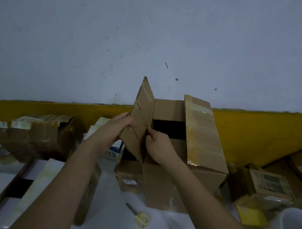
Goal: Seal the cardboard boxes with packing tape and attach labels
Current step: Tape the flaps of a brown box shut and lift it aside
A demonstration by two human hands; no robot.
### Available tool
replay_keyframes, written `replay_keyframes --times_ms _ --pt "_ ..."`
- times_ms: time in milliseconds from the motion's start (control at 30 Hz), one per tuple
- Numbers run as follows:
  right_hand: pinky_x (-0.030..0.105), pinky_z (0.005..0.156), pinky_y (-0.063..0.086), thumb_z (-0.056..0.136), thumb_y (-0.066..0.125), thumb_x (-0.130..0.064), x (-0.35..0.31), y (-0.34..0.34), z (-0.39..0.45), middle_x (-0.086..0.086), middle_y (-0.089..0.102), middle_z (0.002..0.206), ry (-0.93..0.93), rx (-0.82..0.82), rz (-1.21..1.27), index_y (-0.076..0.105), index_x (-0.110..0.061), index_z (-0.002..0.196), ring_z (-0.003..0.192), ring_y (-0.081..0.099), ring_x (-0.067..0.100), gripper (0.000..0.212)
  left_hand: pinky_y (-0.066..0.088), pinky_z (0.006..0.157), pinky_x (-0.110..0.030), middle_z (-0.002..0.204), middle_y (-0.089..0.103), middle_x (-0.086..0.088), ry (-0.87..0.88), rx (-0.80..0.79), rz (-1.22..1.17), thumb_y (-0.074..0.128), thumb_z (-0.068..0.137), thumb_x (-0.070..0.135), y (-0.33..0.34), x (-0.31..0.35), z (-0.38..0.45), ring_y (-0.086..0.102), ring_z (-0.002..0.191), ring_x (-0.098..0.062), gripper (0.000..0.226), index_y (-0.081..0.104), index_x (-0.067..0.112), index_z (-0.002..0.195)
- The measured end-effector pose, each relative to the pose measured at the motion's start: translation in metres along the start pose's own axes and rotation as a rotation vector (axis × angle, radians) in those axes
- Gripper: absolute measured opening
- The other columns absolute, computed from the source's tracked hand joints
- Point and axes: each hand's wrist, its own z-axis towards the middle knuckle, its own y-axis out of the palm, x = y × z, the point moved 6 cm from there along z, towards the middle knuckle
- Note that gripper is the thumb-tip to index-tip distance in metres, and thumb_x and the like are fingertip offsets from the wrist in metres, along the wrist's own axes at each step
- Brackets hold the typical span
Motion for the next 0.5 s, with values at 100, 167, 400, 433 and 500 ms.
replay_keyframes --times_ms 100,167,400,433,500 --pt "0.035 0.074 0.049 0.103 0.035 -0.016 0.003 -0.001 0.009 0.016 0.063 0.106 0.098 0.010 0.099 0.056 -0.002 0.128 0.087 0.060 0.027 0.036 0.044 0.081 -0.034 0.115 0.068 -0.013 -0.023 0.003 -0.079 0.050 0.099 0.021 -0.002 -0.007 0.001 0.060 0.099 -0.022 0.026 0.066 0.022 0.120" --pt "0.034 0.074 0.048 0.102 0.035 -0.017 0.008 0.001 0.013 0.017 0.063 0.107 0.177 -0.004 0.118 0.061 0.000 0.116 0.087 0.059 0.024 0.034 0.045 0.082 -0.036 0.107 0.068 -0.007 -0.028 0.021 -0.129 0.049 0.099 0.021 -0.003 -0.011 -0.001 0.060 0.096 -0.020 0.023 0.066 0.026 0.114" --pt "0.039 0.097 0.046 0.103 0.036 -0.015 0.003 0.003 0.008 0.012 0.059 0.112 0.076 -0.052 -0.044 0.058 -0.003 0.121 0.101 0.057 0.027 0.030 0.046 0.082 -0.035 0.106 0.067 -0.004 -0.032 0.016 -0.141 0.050 0.100 0.024 -0.007 -0.015 -0.003 0.060 0.096 -0.019 0.019 0.064 0.028 0.112" --pt "0.041 0.099 0.045 0.103 0.037 -0.012 -0.001 0.003 0.002 0.011 0.057 0.106 0.011 -0.005 -0.082 0.057 -0.005 0.113 0.098 0.056 0.026 0.024 0.046 0.083 -0.035 0.110 0.068 -0.006 -0.029 0.001 -0.132 0.051 0.100 0.026 -0.006 -0.014 -0.002 0.061 0.098 -0.019 0.019 0.065 0.028 0.113" --pt "0.034 0.103 0.041 0.101 0.038 -0.007 -0.016 0.009 -0.018 0.012 0.057 0.118 -0.141 0.046 -0.092 0.055 -0.002 0.117 0.113 0.054 0.028 0.024 0.045 0.086 -0.037 0.117 0.068 -0.012 -0.023 -0.012 -0.113 0.052 0.100 0.028 -0.003 -0.014 0.000 0.061 0.101 -0.022 0.020 0.065 0.027 0.115"
